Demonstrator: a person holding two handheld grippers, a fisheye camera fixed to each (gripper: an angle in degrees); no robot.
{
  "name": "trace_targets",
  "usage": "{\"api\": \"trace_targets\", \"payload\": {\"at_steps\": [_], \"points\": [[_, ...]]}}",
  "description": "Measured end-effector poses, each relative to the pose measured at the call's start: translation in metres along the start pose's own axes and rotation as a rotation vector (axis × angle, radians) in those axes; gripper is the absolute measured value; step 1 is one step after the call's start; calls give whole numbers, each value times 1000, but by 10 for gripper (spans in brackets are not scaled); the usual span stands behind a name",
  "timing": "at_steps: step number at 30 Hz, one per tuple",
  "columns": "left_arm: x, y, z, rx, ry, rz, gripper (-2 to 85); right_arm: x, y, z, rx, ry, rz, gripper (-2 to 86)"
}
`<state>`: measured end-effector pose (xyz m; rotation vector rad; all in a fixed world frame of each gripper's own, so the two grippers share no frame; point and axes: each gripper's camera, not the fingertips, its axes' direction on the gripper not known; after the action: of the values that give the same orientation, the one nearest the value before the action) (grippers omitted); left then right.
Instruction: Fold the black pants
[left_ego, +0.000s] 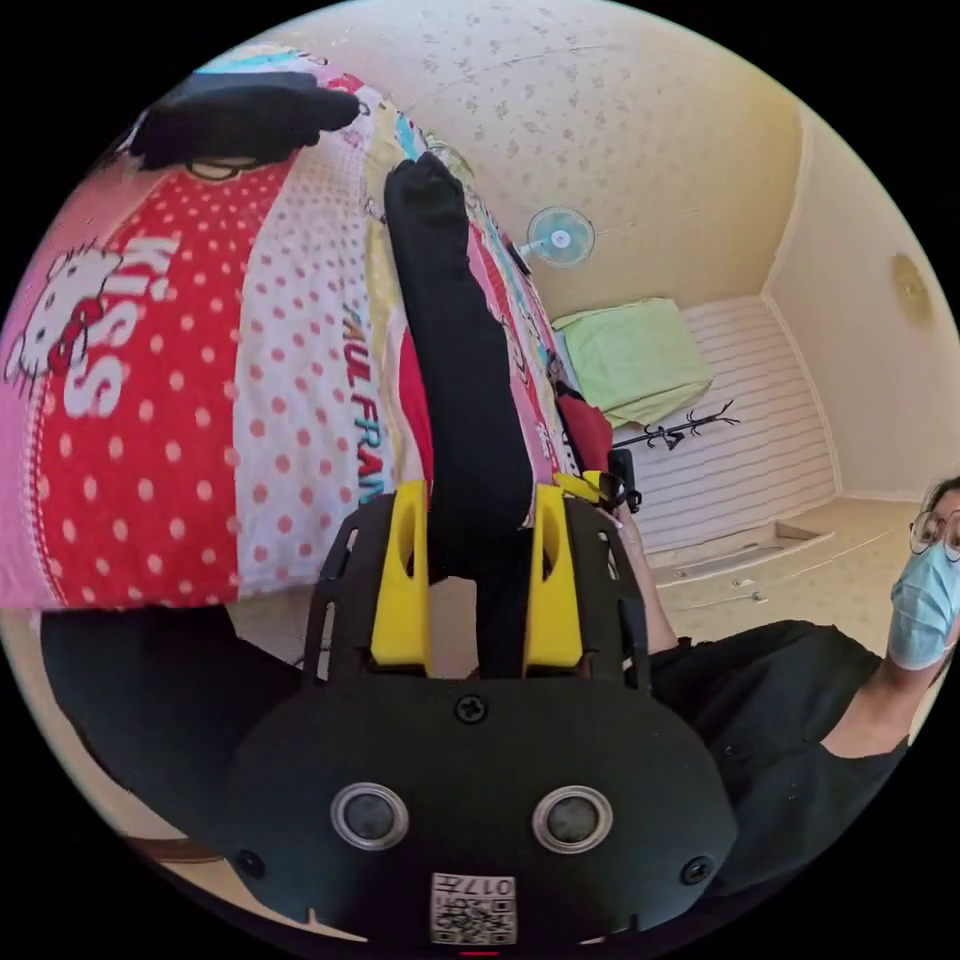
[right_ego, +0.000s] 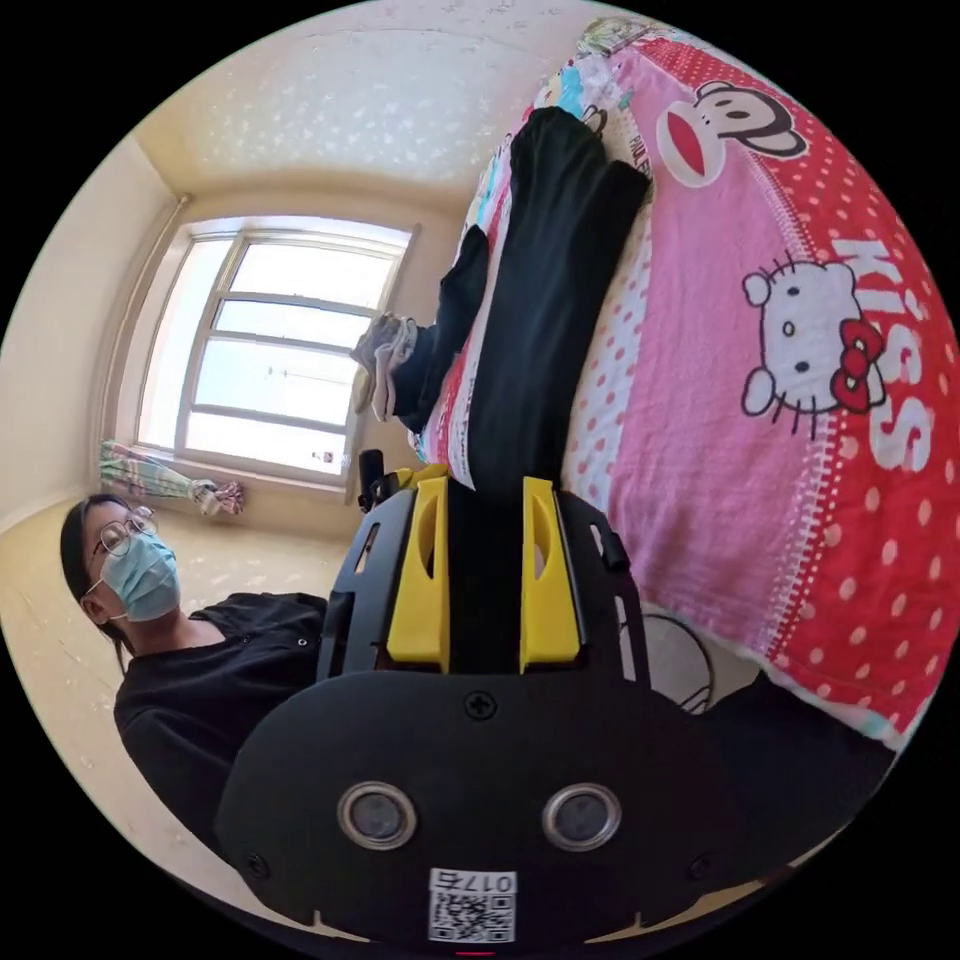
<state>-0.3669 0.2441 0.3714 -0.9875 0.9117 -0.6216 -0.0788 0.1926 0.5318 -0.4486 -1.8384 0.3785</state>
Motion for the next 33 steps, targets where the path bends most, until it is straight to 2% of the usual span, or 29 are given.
{"api": "trace_targets", "payload": {"at_steps": [3, 6, 8, 11, 14, 18, 21, 26, 30, 33], "points": [[-8, -25, 16, -16, -22, 17, 164, 7, -15, 7, 35, 94, -13, 133], [-21, -31, 41, -105, -65, 16, 167, 13, -20, 26, 11, 71, -48, 136], [-19, -21, 40, -76, -95, 57, 138, 12, -14, 37, -1, 47, -84, 134], [-21, 0, 39, -65, 7, 41, 134, 12, 5, 50, -15, -1, -126, 131], [-22, 21, 51, -165, 65, -14, 123, 13, 28, 60, -2, -96, -109, 132], [-18, 46, 59, -128, 19, -4, 104, 3, 60, 72, 66, -78, -128, 130], [-25, 44, 66, -150, 34, -17, 79, -1, 63, 86, 38, -11, -120, 103], [-33, 48, 75, -195, 119, -41, 62, -3, 64, 109, -44, -108, -64, 80], [-22, 72, 77, -175, 73, 2, 66, -20, 98, 121, -7, -45, -97, 84], [-19, 91, 77, -153, 46, 2, 64, -23, 116, 134, 9, -29, -36, 62]]}}
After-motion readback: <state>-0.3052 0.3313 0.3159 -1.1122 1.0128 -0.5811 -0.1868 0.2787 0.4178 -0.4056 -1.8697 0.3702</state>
